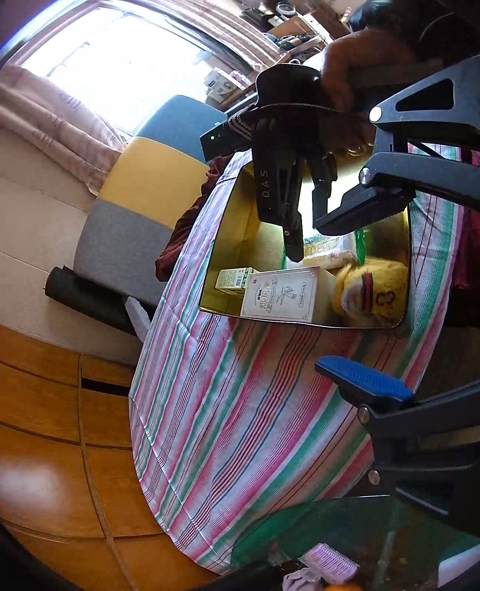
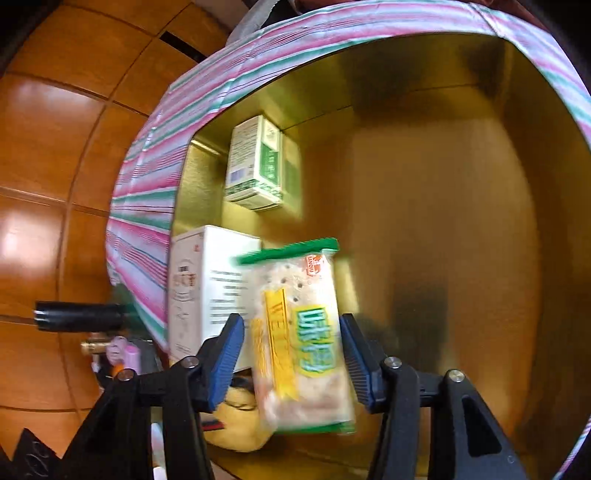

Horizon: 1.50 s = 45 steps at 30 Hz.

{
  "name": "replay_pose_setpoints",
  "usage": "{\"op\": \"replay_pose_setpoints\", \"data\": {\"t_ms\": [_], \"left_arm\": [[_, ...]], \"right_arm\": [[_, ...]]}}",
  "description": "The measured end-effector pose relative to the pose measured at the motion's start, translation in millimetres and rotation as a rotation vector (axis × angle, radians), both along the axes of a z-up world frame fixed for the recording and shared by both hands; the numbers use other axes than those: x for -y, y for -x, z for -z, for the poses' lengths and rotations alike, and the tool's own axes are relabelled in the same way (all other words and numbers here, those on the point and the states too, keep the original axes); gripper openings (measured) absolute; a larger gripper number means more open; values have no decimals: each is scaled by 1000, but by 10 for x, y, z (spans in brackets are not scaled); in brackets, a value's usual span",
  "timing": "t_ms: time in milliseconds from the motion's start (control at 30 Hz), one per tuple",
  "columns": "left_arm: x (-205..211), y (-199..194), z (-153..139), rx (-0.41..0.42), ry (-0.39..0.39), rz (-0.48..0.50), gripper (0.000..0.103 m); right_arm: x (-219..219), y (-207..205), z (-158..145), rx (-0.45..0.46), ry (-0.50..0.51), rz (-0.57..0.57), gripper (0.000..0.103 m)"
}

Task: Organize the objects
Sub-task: 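Drop the yellow sock into the gold box with the left tool while the right tool drops the cracker packet, then move the left tool to the white cotton ball and grasp it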

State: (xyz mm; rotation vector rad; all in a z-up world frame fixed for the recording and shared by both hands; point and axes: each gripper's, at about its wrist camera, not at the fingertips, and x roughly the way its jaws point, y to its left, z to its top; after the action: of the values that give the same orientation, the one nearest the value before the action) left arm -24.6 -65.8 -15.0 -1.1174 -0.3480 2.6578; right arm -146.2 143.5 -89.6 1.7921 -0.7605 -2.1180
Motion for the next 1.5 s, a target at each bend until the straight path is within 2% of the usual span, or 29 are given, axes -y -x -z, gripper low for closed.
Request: {"op": "replay_pose_setpoints", "data": {"t_ms": [67,167,333,400,467,533,733,1067,1300,1433,1500], "left_arm": [[0,-3,-1,-1,3,-8,69],[2,-7,3,-8,14,-17,69],[-45,-16,26,-18,48,-13,69],[-94,-27,31,-26,58,8,69],[-149,-35,34,-31,70,24,69],[-225,-38,32,-28,79,43,69],[-587,-22,-60,-37,88,127,69],[-1413,12,-284,-77,134,329,70],[-2106,70,-413,-93,193,458,75],[-2560,139,-490,-111,248,536,80],[-2808,213,-494,-104,264,577,80]], "right_arm": [[11,-23,-1,-6,22,4,66],[-2,-70,-30,-27,46,-3,66],[-153,-303,-306,-162,-7,-53,66],[-282,-435,-437,-217,-32,-62,66],[-423,-549,-556,-275,-67,-65,76],[-597,-658,-649,-318,-96,-54,80],[-1272,-938,-805,-370,-163,42,81],[-2724,-1293,-890,-336,-298,313,83],[-4014,-1577,-975,-319,-394,623,84],[-4508,-1769,-816,-305,-372,767,84],[-4697,-1877,-681,-273,-298,852,84]]}}
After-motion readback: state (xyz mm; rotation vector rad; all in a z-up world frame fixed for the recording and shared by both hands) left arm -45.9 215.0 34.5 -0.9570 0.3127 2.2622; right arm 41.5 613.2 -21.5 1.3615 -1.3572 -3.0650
